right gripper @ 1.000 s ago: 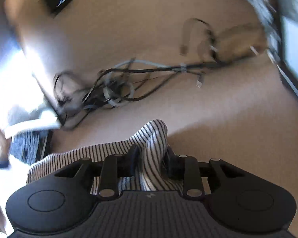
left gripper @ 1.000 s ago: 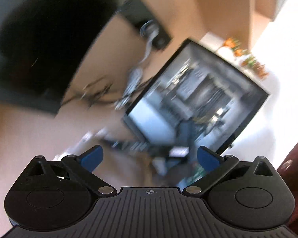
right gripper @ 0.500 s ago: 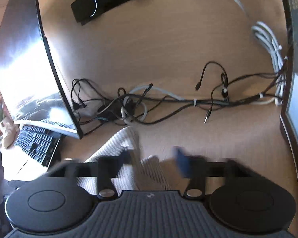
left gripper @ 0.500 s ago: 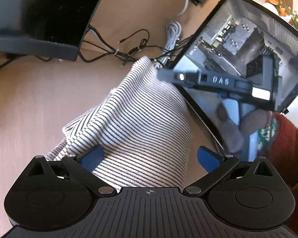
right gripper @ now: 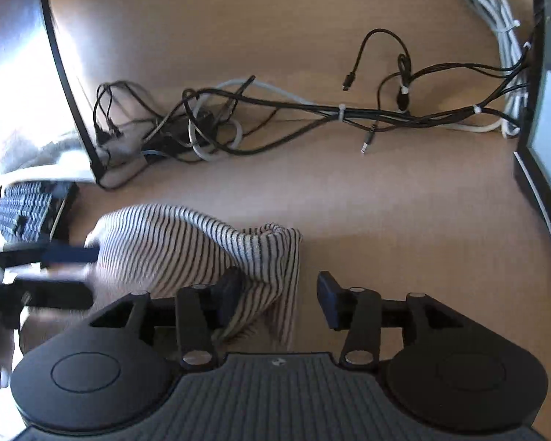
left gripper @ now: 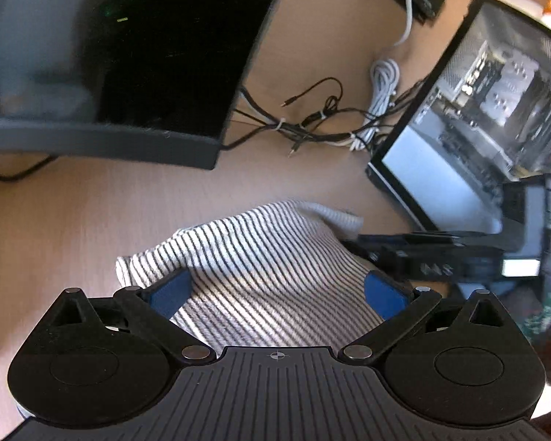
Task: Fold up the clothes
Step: 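Open the right gripper and release the folded shirt onto the desk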
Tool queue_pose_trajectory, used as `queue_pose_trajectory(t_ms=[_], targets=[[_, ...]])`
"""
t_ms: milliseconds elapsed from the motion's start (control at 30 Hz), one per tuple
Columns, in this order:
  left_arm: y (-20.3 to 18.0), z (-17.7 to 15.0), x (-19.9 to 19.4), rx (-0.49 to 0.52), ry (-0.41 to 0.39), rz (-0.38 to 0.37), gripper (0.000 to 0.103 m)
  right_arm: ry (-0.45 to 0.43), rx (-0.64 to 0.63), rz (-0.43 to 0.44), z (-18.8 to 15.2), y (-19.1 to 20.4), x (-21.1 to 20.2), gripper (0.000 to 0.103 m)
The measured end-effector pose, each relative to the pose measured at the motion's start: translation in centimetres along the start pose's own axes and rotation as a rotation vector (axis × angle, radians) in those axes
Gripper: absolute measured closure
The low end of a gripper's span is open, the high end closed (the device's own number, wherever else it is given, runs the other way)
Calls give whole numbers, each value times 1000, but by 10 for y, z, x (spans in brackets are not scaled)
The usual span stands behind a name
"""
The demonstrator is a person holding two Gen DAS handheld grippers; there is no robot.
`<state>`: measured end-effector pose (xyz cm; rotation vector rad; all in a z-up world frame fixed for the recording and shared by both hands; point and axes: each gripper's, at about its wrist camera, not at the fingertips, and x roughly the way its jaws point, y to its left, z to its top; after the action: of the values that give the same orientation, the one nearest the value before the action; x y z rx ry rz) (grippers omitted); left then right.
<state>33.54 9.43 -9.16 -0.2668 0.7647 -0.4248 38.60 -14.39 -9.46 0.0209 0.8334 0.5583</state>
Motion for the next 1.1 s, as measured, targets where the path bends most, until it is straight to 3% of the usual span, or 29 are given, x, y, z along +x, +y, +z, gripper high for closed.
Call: queue_pose_trajectory(t_ms=[167, 367, 567, 667, 733, 833, 933, 1000, 1100], targets=[[-13, 4, 9, 36, 19, 55, 0, 0, 26, -19, -11, -2, -18, 58], [-22, 4, 5, 58, 29, 112, 0, -84, 3, -85, -4, 7, -39, 54], [-25, 4, -7, 54, 19, 150, 0, -132, -4, -110, 15, 19, -43, 31], [-24, 5, -18, 62, 4, 181, 0, -135, 16, -123, 20, 23, -44, 12], [-17, 4, -35, 52, -16, 172, 0, -152, 18, -117, 20, 29, -49, 3], [-1, -3, -60, 26, -24, 124, 0, -202, 5, -72, 18, 41, -63, 0], [11, -18, -68, 2, 19, 49, 0, -214, -20, -13, 11, 54, -66, 0], [14, -27, -60, -12, 58, 34, 0, -178, -28, -43, 5, 60, -51, 0], [9, -32, -40, -7, 98, 20, 0, -59, -18, -174, -10, 50, -7, 0]])
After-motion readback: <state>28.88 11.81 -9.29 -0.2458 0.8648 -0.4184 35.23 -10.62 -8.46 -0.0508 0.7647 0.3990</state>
